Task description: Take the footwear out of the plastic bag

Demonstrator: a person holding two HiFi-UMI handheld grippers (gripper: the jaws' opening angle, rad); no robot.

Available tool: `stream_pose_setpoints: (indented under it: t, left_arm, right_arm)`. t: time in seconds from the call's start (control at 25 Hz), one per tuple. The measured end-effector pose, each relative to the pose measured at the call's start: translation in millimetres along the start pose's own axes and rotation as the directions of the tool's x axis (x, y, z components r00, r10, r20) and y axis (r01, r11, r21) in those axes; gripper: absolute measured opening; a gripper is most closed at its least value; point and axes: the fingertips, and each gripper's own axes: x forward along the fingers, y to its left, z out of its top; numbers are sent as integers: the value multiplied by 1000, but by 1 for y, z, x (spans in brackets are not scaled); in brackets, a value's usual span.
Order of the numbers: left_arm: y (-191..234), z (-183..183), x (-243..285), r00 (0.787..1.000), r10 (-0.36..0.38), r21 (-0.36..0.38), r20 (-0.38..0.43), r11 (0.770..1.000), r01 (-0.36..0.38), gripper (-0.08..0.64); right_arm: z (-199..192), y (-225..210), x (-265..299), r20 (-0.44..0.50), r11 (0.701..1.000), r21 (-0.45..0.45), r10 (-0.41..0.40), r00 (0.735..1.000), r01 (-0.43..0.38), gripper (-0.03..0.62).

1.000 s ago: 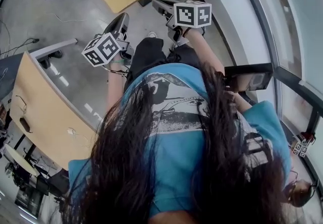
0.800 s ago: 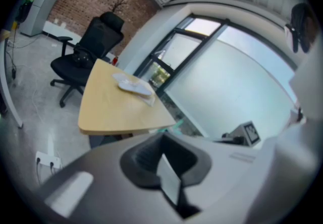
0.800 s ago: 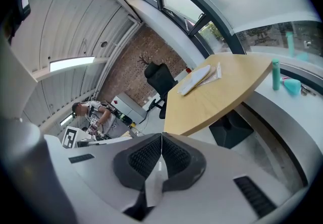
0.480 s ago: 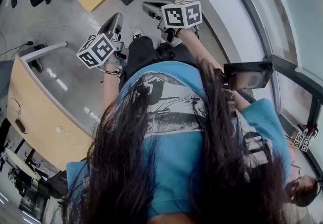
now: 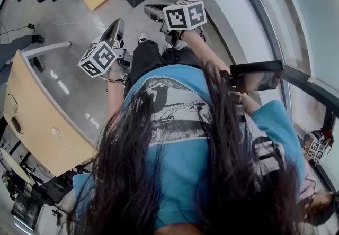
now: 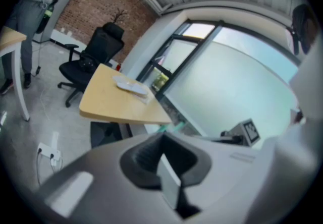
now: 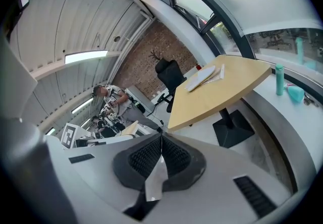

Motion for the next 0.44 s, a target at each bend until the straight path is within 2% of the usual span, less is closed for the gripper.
stream_pose_setpoints:
  t: [0.44]
  left_arm:
    - [7,10,-12,999,32,-6,30,999,-32,3]
  right_arm:
    - [5,7,6,-8,1000,-6,18,1000,-18,17]
